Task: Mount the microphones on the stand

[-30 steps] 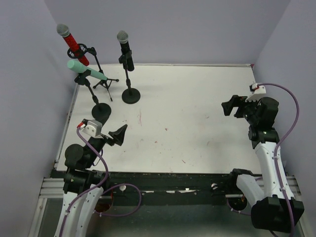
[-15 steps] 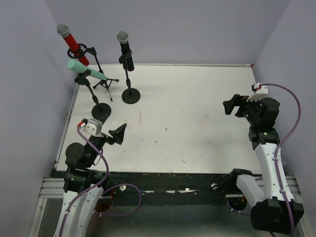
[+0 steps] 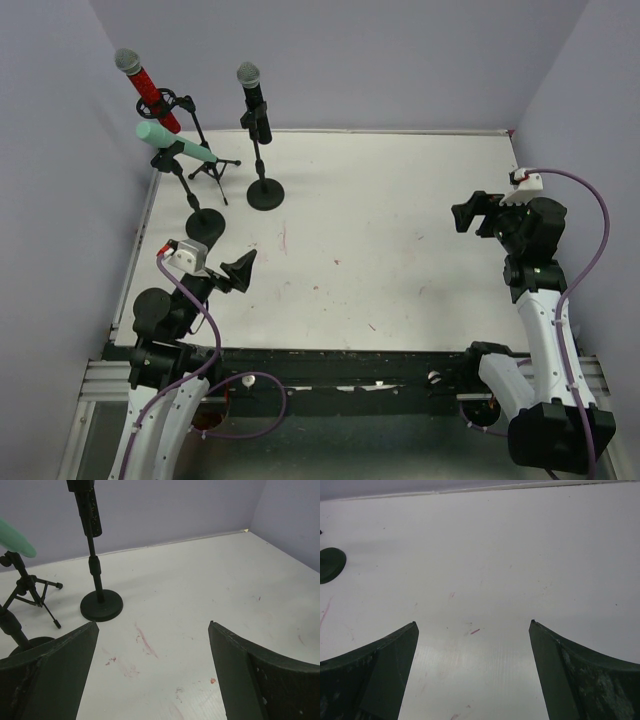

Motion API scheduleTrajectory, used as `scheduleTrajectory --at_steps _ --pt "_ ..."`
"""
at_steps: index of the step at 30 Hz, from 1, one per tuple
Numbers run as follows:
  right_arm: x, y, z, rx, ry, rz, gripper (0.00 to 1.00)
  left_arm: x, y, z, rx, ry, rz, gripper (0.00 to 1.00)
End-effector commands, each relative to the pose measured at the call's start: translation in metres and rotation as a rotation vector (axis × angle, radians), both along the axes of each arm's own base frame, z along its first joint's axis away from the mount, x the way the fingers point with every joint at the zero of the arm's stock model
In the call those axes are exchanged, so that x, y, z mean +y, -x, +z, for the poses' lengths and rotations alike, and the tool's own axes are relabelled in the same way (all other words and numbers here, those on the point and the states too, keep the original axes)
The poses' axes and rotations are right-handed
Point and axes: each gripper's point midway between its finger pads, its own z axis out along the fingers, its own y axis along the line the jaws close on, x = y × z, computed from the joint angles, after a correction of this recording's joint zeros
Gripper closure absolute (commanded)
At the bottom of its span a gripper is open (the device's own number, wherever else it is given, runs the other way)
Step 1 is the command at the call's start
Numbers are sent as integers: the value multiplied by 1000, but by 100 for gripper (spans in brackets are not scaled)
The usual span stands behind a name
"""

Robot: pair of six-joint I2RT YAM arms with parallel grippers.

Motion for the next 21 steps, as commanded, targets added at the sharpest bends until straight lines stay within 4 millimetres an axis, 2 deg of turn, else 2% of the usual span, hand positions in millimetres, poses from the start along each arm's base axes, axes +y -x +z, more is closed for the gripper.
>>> scheduleTrajectory --at_steps 1,21 --pt "-6 -1 5 -10 20 -20 0 2 -2 -2 0 -3 13 2" --pt "-8 0 6 -12 25 -30 1 1 -3 -4 9 -3 8 2"
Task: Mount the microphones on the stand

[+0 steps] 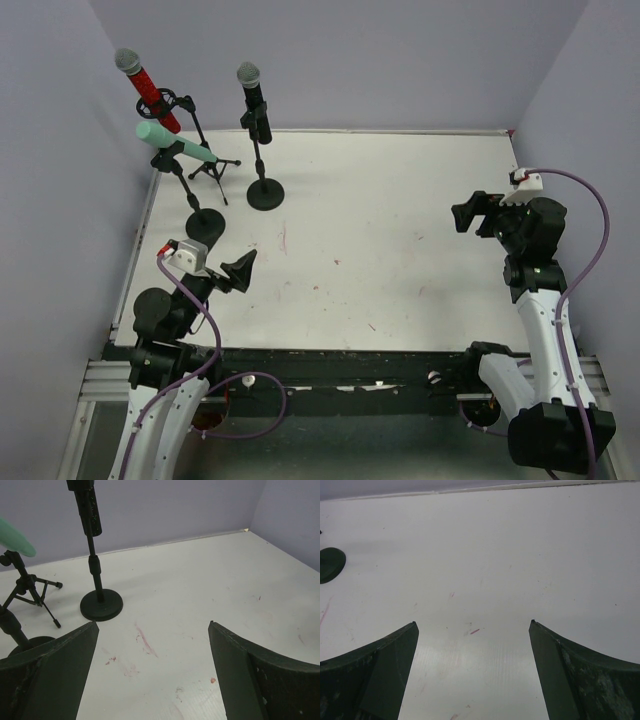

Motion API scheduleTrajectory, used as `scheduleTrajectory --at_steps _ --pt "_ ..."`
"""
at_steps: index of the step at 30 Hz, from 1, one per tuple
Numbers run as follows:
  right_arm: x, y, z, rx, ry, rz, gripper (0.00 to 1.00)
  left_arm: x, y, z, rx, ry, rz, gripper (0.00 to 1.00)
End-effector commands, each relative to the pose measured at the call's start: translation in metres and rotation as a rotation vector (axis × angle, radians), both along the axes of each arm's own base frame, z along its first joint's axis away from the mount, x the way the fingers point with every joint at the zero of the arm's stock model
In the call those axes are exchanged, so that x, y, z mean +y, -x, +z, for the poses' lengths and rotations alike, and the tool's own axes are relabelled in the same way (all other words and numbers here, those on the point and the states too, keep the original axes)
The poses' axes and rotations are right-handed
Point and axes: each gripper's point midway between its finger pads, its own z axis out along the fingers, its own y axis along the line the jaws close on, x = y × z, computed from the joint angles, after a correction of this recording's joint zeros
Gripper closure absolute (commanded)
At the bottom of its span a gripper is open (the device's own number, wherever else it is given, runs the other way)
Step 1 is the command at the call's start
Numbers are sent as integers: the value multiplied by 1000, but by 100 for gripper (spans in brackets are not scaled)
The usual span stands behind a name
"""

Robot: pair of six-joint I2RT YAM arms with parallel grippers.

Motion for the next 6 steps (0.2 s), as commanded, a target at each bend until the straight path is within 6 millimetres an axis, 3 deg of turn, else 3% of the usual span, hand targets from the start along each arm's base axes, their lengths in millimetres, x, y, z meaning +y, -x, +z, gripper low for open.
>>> scheduleTrajectory --at_steps 1,6 --pt "-7 0 7 -16 24 -32 1 1 -3 -3 6 -2 9 2" --pt "-7 0 5 -15 21 -29 0 1 -3 -4 9 -3 9 2"
